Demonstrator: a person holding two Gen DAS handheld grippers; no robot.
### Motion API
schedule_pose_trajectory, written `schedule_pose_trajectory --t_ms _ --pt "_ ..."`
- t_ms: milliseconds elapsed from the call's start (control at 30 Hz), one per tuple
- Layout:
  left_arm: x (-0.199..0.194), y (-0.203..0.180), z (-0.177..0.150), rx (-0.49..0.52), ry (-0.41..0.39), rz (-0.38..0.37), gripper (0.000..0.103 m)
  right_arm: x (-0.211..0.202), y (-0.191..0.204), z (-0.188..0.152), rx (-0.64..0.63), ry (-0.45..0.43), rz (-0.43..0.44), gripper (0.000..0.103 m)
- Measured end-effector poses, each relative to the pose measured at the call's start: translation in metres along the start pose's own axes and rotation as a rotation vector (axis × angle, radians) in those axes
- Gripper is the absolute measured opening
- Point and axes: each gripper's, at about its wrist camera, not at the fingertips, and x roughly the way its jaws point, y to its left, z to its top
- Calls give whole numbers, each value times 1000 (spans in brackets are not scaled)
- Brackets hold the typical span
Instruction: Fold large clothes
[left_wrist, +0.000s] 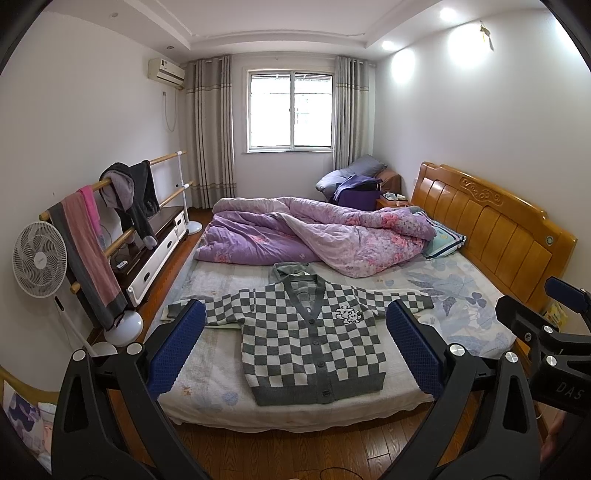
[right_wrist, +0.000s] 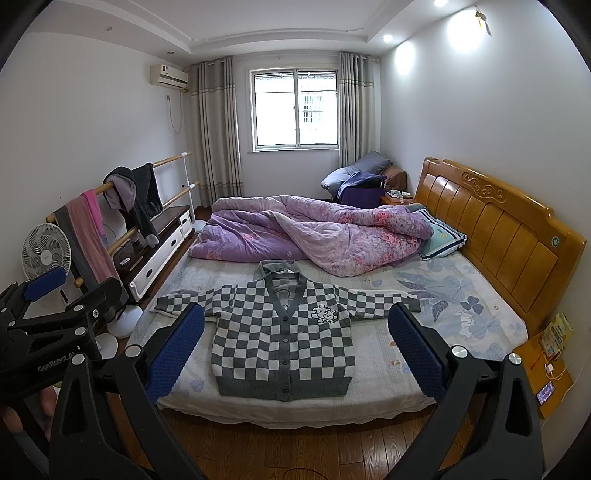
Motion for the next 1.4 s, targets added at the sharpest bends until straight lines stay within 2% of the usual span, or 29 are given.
schedule_pose_trajectory --t_ms 267,567,833,967,1067,1333,1400 --pt "12 20 -8 -16 12 7 98 11 10 -2 -3 10 -5 96" --pt "22 42 -11 25 6 16 98 23 31 -6 1 26 -18 96" --pt "55 64 -21 61 68 18 98 52 54 -21 22 71 -40 96" --pt "89 68 -27 76 109 16 98 85 57 -20 40 98 -28 96" --pt "120 67 -24 80 111 24 98 112 58 -14 36 101 -8 96" --pt "238 70 -3 49 199 94 98 229 47 16 -6 138 90 96" --pt "268 76 -1 4 239 95 98 250 45 19 -16 153 108 96"
